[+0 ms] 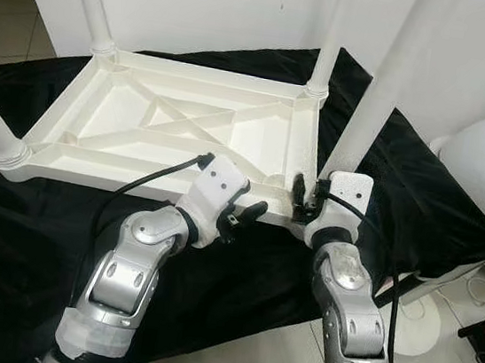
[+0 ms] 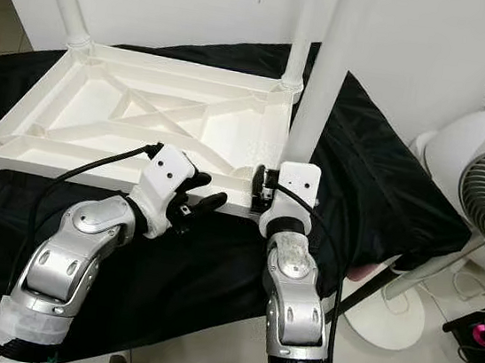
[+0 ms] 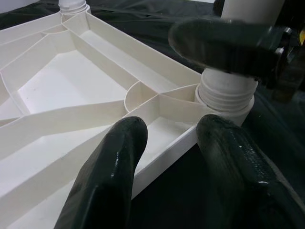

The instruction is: Building children table

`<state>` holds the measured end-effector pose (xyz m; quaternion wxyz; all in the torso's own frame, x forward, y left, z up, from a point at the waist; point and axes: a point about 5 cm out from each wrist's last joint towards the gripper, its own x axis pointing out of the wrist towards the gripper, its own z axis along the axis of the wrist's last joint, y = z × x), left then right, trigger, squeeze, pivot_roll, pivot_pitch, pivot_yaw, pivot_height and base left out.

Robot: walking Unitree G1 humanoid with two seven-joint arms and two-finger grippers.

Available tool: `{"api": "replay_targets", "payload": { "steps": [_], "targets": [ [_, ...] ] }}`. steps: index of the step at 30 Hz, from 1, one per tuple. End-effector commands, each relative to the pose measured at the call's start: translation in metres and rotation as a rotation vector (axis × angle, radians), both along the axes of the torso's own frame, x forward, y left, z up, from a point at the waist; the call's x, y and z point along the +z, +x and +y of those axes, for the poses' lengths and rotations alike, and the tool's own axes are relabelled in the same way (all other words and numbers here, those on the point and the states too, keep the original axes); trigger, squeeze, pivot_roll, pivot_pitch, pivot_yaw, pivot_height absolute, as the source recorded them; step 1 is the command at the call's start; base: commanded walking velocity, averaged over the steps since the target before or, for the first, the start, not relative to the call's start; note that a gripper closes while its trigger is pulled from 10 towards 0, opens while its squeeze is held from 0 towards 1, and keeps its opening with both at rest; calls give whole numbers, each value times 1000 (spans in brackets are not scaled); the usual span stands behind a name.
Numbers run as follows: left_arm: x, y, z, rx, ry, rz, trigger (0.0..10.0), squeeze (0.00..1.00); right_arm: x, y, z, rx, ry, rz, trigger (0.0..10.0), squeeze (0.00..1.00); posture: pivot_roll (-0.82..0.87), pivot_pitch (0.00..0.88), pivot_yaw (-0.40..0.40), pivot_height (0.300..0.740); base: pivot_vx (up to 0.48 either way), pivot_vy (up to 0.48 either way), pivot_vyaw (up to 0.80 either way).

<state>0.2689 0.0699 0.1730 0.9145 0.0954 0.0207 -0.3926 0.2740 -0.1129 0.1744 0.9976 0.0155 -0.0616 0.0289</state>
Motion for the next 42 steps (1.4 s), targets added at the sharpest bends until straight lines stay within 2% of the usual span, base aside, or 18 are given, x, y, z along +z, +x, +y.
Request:
{"api": "replay_targets", "payload": {
  "steps": [1,4,5,10,11,14,17,19,21,23,26,28,30,32,41,42],
  "targets": [
    [2,2,6,128,2,-50,10000,0,-1,-3,-1,11,39,-4,10000,1000,-108,60,30,740,0,0,0],
    [1,1,5,129,9,-65,10000,0,-1,-4,-5,24,39,-13,10000,1000,-108,58,27,740,0,0,0],
    [-1,1,6,132,13,-80,10000,0,-4,-6,-9,81,17,-32,10000,0,-106,57,25,740,0,0,0],
    [-6,1,6,127,16,-105,10000,0,-9,-11,-18,172,-6,-62,10000,0,-107,59,26,740,0,0,0],
    [-8,1,6,109,4,-120,10000,0,-13,-11,-25,225,-20,-76,10000,0,-107,63,23,740,0,0,0],
    [-11,1,6,87,-23,-110,10000,0,-16,-11,-32,261,-25,-82,10000,0,-101,67,19,740,0,0,0],
    [-13,2,12,38,-97,-101,10000,0,-21,-5,-48,348,-89,-79,10000,0,-101,67,16,740,0,0,0],
    [-13,2,12,38,-97,-101,10000,0,-21,-5,-48,348,-89,-79,10000,0,-101,67,16,740,0,0,0],
    [-11,4,14,-4,-126,-103,10000,0,-23,3,-54,380,-152,-72,10000,0,-101,63,14,740,0,0,0],
    [-11,4,14,-4,-126,-103,10000,0,-23,3,-54,380,-152,-72,10000,0,-101,63,14,740,0,0,0],
    [-7,6,17,-26,-156,-120,10000,0,-25,12,-57,427,-208,-69,10000,0,-110,61,25,740,0,0,0],
    [-2,-2,14,-115,-167,-135,10000,0,-24,24,-58,497,-262,-64,5686,0,-101,56,23,740,0,0,0],
    [-2,-2,14,-115,-167,-135,10000,0,-24,24,-58,497,-262,-64,5686,0,-101,56,23,740,0,0,0],
    [0,-8,12,-163,-172,-132,10000,0,-23,31,-57,553,-292,-61,0,0,-100,54,34,740,0,0,0],
    [1,-12,7,-169,-194,-140,10000,0,-29,28,-57,584,-278,-55,0,0,-97,64,32,740,0,0,0],
    [1,-12,7,-164,-198,-139,10000,0,-31,25,-57,579,-274,-44,7686,0,-99,65,33,740,0,0,0]
  ]
}}
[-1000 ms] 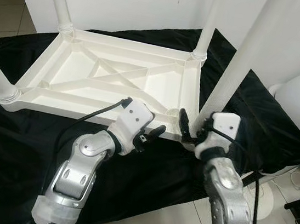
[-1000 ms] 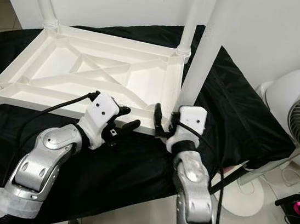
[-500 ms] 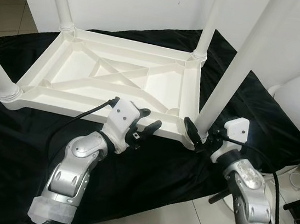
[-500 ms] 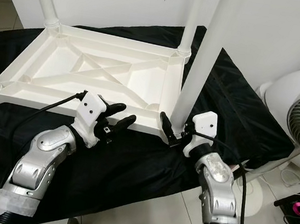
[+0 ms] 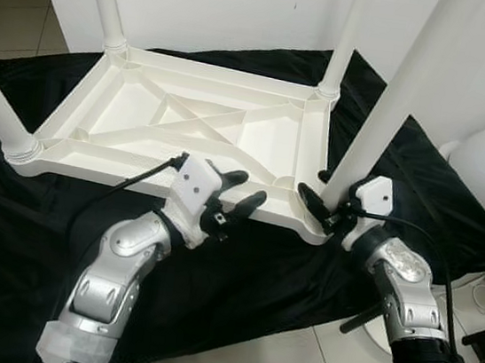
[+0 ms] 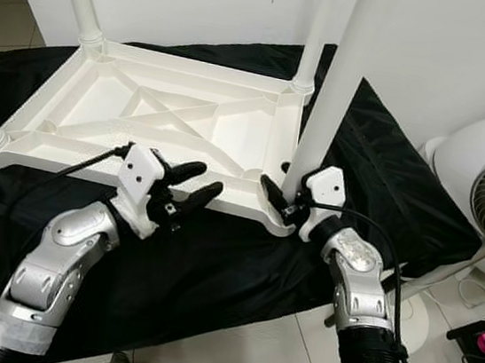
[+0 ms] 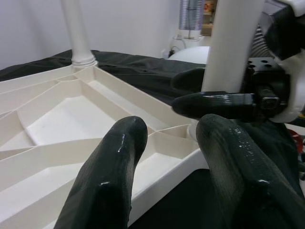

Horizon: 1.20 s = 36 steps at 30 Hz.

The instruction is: Building children table

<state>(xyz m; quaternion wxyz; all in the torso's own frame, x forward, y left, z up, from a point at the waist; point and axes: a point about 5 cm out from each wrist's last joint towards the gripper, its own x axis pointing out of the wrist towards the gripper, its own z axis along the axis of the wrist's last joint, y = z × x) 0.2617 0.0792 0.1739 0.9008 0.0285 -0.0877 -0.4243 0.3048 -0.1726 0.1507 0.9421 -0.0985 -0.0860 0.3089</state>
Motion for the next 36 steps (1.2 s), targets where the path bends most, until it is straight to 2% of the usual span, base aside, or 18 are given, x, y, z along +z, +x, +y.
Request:
{"api": "replay_targets", "payload": {
  "steps": [1,4,7,10,11,13,15,17,22,23,24,29,33,34,36],
  "targets": [
    [-1,-4,-2,-68,17,-7,10000,0,-8,-9,4,17,-21,28,10000,0,-99,65,33,740,0,0,0],
    [-2,-3,-2,-53,24,-9,10000,0,-9,-10,4,0,-5,32,10000,0,-112,67,33,740,0,0,0],
    [-5,2,-3,-4,50,-17,10000,0,-11,-12,5,-69,11,30,10000,0,-114,64,21,740,0,0,0],
    [-9,3,-8,45,71,-10,10000,0,-17,-15,8,-248,45,44,10000,0,-109,60,10,740,0,0,0],
    [-9,3,-8,45,71,-10,10000,0,-17,-15,8,-248,45,44,10000,0,-109,60,10,740,0,0,0],
    [-10,2,-10,69,72,-4,10000,0,-22,-19,12,-357,91,63,10000,0,-108,54,5,740,0,0,0],
    [-10,2,-10,69,72,-4,10000,0,-22,-19,12,-357,91,63,10000,0,-108,54,5,740,0,0,0],
    [-11,3,-10,102,68,-9,10000,0,-24,-25,20,-488,137,62,10000,0,-106,43,1,740,0,0,0],
    [-11,4,-10,113,70,-14,10000,0,-24,-27,23,-533,150,63,10000,0,-106,43,1,740,0,0,0],
    [-11,5,-9,121,73,-16,10000,0,-24,-28,25,-561,161,56,10000,0,-106,43,0,740,0,0,0],
    [-10,8,-7,143,71,-27,10000,0,-25,-31,32,-643,197,63,10000,0,-90,29,-17,740,0,0,0],
    [-7,13,-4,181,53,-36,10000,0,-21,-30,38,-689,221,46,10000,0,-89,19,-18,740,0,0,0],
    [-6,13,-3,187,44,-37,10000,0,-20,-31,41,-675,225,44,10000,0,-87,14,-19,740,0,0,0],
    [-7,12,-4,183,43,-35,10000,0,-17,-32,41,-652,246,40,10000,1000,-91,11,-21,740,0,0,0],
    [-8,12,-4,182,43,-34,10000,0,-15,-32,41,-638,256,37,10000,1000,-91,11,-21,740,0,0,0]
  ]
}}
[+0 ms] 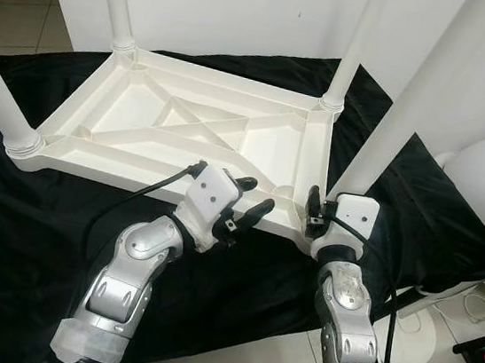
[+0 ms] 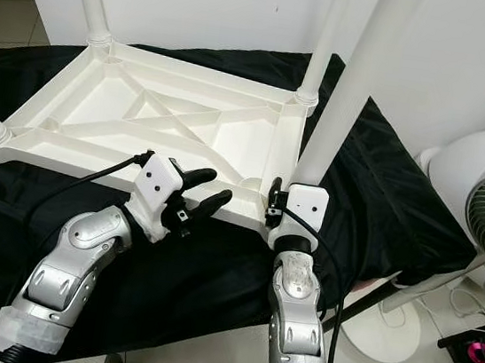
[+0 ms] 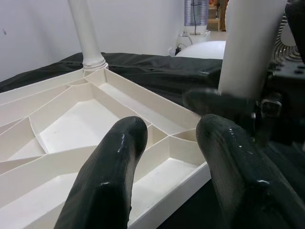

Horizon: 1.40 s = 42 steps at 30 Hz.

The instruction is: Building children table

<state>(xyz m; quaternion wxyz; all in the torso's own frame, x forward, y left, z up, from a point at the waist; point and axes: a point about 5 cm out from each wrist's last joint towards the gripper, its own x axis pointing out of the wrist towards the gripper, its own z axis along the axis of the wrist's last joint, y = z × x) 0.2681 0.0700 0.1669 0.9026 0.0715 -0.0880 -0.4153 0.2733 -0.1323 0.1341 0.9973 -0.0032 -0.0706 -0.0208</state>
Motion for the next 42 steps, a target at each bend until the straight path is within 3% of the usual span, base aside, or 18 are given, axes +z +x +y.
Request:
{"api": "replay_targets", "payload": {
  "steps": [1,8,9,11,12,17,20,27,28,30,31,32,40,41,42],
  "targets": [
    [-1,5,5,156,-35,-3,10000,0,1,-1,1,17,14,-2,10000,1000,-91,11,-21,740,0,0,0],
    [-3,3,2,135,-27,1,10000,0,12,-2,-17,128,8,-52,10000,1000,-98,10,-15,740,0,0,0],
    [-4,3,2,129,-25,1,10000,0,14,-3,-20,166,1,-65,10000,784,-98,10,-15,740,0,0,0],
    [-3,2,2,121,-25,1,10000,0,14,-3,-26,213,4,-56,10000,784,-94,13,-16,740,0,0,0],
    [-2,1,1,107,-26,3,10000,0,14,-2,-32,262,-27,-55,10000,0,-93,13,-15,740,0,0,0],
    [-3,0,1,91,-20,3,10000,0,12,2,-44,427,-94,-24,10000,0,-98,14,-11,740,0,0,0],
    [-4,0,1,85,-12,2,10000,0,9,13,-51,560,-190,12,10000,0,-96,14,-9,740,0,0,0],
    [-1,1,-2,86,-26,-1,10000,0,9,34,-45,703,-255,54,9961,0,-88,11,-9,740,0,0,0],
    [-1,1,-3,85,-28,-1,10000,0,8,37,-42,724,-270,63,9490,0,-88,11,-9,740,0,0,0],
    [-1,1,-3,85,-28,-2,10000,0,7,38,-41,741,-280,66,9490,0,-88,11,-9,740,0,0,0],
    [0,1,-4,84,-30,-2,10000,0,6,39,-39,762,-273,73,3137,0,-84,12,-13,740,0,0,0],
    [0,1,-4,85,-28,-4,10000,0,5,39,-38,784,-275,80,0,0,-83,13,-13,740,0,0,0],
    [1,2,-5,85,-30,-4,10000,0,-2,35,-36,832,-269,96,0,0,-81,19,-16,740,0,0,0],
    [1,2,-5,86,-30,-4,10000,0,-3,34,-36,834,-265,97,3647,0,-81,19,-16,740,0,0,0],
    [1,2,-5,84,-32,-3,10000,0,-4,33,-36,824,-259,99,3647,0,-88,23,-13,740,0,0,0]
  ]
}}
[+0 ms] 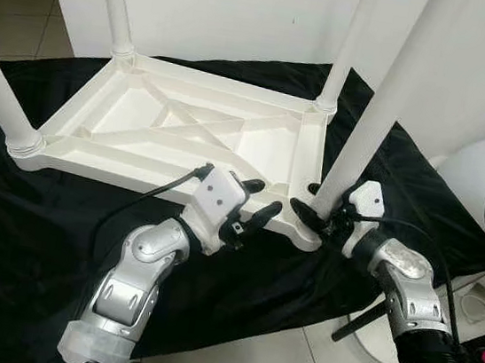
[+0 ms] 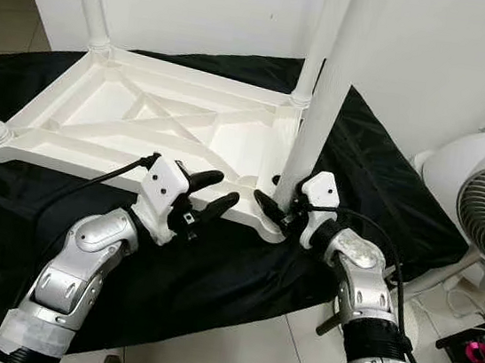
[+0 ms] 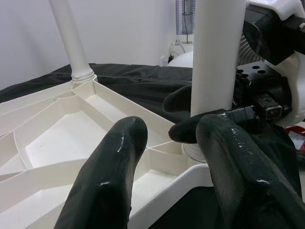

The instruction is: Building children table

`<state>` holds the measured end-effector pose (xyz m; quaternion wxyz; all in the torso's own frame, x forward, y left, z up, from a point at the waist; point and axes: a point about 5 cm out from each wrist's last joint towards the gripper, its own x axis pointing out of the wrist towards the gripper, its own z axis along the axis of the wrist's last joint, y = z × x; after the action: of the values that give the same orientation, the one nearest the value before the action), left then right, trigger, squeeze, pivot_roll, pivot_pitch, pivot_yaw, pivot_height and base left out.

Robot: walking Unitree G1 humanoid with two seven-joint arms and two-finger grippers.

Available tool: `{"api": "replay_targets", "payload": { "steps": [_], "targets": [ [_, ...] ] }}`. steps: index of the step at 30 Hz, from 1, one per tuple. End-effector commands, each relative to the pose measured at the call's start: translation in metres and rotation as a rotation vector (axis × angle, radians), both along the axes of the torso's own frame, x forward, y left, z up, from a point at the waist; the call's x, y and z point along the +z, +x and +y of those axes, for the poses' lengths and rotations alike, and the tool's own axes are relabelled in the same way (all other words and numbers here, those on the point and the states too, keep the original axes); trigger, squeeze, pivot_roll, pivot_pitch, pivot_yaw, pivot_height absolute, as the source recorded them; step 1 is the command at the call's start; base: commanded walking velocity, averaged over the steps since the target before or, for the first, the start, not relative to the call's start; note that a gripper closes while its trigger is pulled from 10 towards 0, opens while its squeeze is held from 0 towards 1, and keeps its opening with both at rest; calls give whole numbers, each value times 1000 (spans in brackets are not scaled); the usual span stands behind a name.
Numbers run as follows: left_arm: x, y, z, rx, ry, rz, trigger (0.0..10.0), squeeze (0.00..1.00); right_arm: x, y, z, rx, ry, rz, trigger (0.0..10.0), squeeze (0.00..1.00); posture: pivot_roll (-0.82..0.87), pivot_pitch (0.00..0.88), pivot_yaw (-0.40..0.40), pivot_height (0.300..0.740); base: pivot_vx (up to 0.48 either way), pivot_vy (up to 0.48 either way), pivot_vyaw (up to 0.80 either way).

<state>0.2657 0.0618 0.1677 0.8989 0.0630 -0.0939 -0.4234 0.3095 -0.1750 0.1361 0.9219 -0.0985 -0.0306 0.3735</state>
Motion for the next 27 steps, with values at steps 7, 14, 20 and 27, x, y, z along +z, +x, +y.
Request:
{"api": "replay_targets", "payload": {
  "steps": [7,14,20,27],
  "targets": [
    [-1,4,3,90,-11,7,10000,0,-10,-7,7,-144,73,-22,10000,0,-96,22,-13,740,0,0,0],
    [-3,5,8,109,-2,7,10000,0,-14,-16,9,-420,139,-69,10000,0,-87,5,-15,740,0,0,0],
    [-2,10,14,144,1,4,10000,0,-27,-31,29,-657,190,-42,10000,0,-79,14,-17,740,0,0,0],
    [-4,6,15,139,5,6,10000,0,-26,-37,50,-731,238,-23,10000,1000,-81,17,-13,740,0,0,0]
  ]
}}
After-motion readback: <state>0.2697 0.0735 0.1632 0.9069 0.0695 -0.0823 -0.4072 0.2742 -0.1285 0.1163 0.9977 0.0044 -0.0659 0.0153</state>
